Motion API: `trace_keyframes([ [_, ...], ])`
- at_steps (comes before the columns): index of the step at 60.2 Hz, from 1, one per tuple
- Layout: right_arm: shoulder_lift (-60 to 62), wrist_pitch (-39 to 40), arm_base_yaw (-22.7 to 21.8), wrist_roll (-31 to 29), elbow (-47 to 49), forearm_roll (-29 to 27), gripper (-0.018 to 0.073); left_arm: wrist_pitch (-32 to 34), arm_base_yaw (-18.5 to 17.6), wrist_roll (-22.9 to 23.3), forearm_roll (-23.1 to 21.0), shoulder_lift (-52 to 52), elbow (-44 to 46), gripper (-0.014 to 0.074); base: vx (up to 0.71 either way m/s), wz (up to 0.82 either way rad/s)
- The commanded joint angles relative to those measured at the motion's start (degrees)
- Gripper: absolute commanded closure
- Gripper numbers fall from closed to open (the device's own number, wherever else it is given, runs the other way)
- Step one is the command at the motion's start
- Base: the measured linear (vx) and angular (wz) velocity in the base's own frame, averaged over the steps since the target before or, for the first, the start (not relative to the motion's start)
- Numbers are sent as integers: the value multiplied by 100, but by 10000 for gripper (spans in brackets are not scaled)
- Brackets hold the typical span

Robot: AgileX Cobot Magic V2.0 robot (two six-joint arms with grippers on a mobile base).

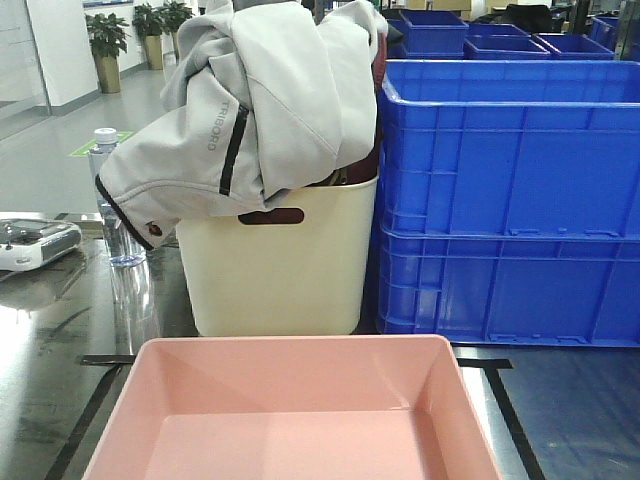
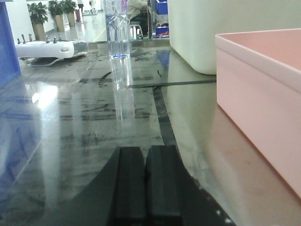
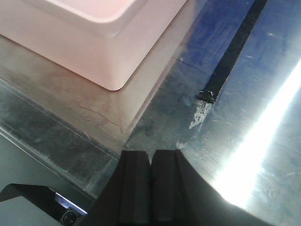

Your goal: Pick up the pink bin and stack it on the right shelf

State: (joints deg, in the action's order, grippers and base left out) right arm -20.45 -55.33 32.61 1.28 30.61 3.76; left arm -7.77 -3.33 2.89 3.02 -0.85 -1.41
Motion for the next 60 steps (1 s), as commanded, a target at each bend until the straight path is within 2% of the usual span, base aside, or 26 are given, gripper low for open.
trace_keyframes([
  [1,-41,326,3,-53,155,63,571,1011,-4,54,3,-80,-114,599,0,0],
  [56,-37,311,3,-53,150,63,568,966,-9,49,8,-74,-103,599,0,0],
  [60,154,343,-113,-128,150,302,568,966,-9,49,8,-74,-103,599,0,0],
])
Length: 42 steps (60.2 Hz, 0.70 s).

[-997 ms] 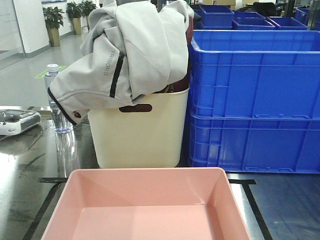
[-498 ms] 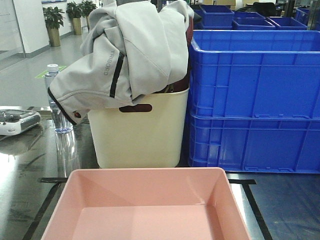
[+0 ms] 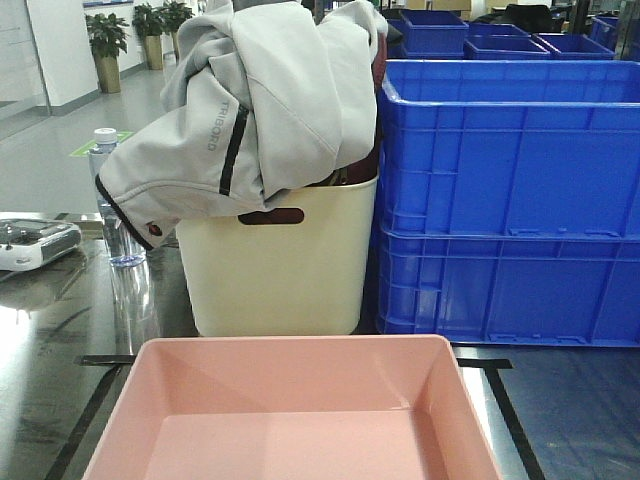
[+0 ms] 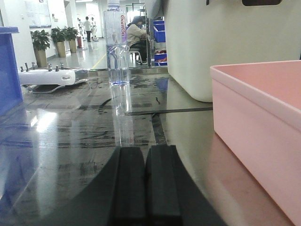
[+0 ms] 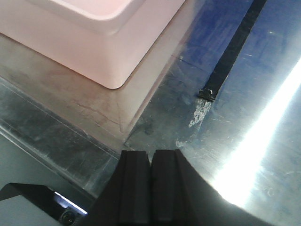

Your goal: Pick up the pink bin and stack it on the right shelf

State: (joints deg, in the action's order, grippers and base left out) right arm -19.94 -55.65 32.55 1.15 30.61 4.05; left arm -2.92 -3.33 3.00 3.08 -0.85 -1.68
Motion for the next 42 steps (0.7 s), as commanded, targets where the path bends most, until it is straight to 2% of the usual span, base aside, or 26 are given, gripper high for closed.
trace_keyframes([
  [1,150,394,-167,-115,150,301,568,482,-9,38,3,-74,-76,599,0,0],
  [6,464,788,-655,-115,-38,513,568,482,-9,38,3,-74,-76,599,0,0],
  [13,1087,2105,-1652,-115,-840,802,568,482,-9,38,3,-74,-76,599,0,0],
  [24,1889,4136,-2900,54,-2105,583,568,482,-9,38,3,-74,-76,599,0,0],
  [32,2026,5063,-3346,343,-2670,463,568,482,-9,38,3,-74,-76,599,0,0],
  [42,2082,6249,-3442,402,-3272,314,568,482,-9,38,3,-74,-76,599,0,0],
])
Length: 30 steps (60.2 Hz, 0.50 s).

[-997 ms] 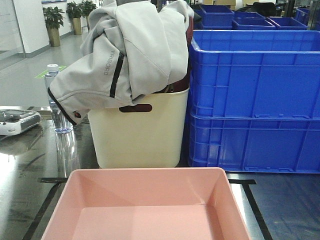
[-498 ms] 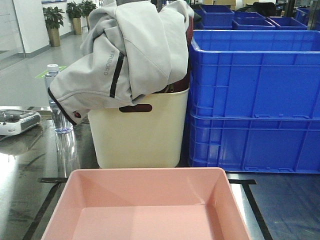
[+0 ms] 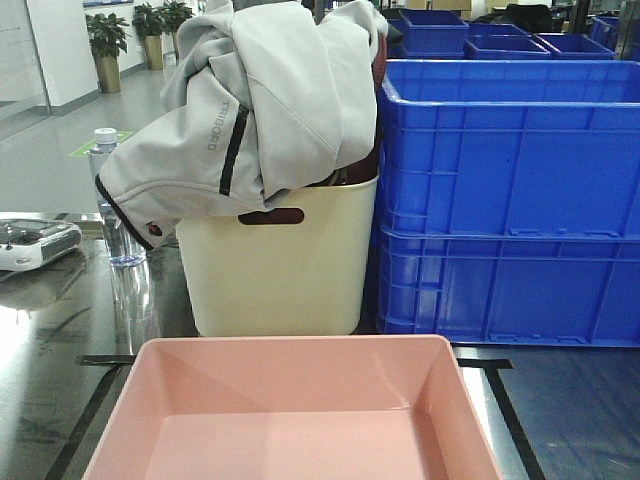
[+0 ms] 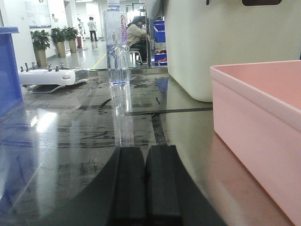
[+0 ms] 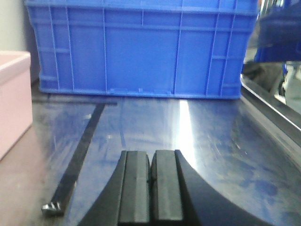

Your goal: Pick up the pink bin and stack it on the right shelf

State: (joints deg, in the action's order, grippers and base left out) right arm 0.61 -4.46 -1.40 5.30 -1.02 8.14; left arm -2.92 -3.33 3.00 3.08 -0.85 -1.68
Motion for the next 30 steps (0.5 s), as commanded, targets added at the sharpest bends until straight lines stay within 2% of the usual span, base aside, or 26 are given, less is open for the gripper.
trace_keyframes([
  [1,71,1033,-47,-13,-94,-124,568,482,-9,38,3,-74,-76,599,0,0],
  [21,83,1071,-42,-53,-90,-275,568,482,-9,38,3,-74,-76,599,0,0],
  [30,78,1041,-37,-530,-90,-393,568,482,-9,38,3,-74,-76,599,0,0],
])
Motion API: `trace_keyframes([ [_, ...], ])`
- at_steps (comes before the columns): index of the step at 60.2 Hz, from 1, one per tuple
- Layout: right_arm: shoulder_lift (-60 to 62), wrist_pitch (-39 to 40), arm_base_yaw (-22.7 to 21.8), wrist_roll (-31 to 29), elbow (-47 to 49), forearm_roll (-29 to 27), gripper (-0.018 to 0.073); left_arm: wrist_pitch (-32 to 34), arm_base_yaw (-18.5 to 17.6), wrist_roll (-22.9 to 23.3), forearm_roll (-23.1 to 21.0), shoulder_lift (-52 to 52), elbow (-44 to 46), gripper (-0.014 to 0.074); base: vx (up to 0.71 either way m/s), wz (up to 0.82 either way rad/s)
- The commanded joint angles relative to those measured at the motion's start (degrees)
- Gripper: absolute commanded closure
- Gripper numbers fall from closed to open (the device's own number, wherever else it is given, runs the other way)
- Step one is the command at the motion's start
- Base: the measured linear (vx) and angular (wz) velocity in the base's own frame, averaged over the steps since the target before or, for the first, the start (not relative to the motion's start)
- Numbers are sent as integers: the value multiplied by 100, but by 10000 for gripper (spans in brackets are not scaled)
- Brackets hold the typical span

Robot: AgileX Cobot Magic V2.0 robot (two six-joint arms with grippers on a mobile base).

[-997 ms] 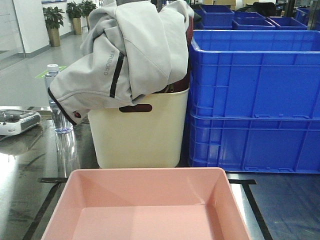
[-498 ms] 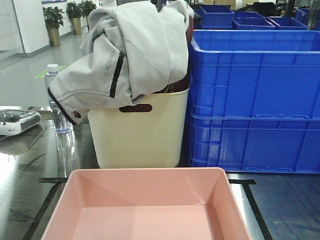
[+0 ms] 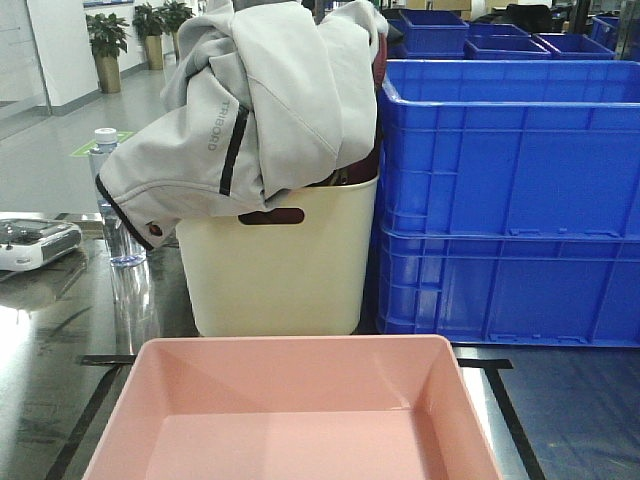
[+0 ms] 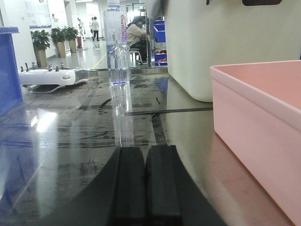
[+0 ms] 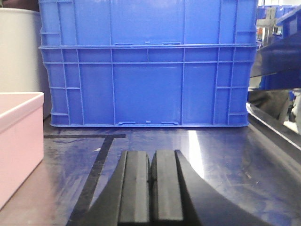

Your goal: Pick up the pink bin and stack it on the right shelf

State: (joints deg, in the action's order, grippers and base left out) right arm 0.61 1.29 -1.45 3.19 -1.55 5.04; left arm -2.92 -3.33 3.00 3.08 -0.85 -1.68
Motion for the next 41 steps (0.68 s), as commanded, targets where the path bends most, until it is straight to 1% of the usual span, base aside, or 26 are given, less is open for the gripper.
trace_keyframes([
  [1,78,450,-32,-412,-37,-145,568,482,-9,38,3,-74,-76,599,0,0],
  [4,78,465,-32,-549,-37,-370,568,482,-9,38,3,-74,-76,599,0,0],
  [9,78,504,-37,-554,-31,-697,568,482,-9,38,3,-74,-76,599,0,0],
  [41,78,501,-37,-555,-31,-692,568,482,-9,38,3,-74,-76,599,0,0],
])
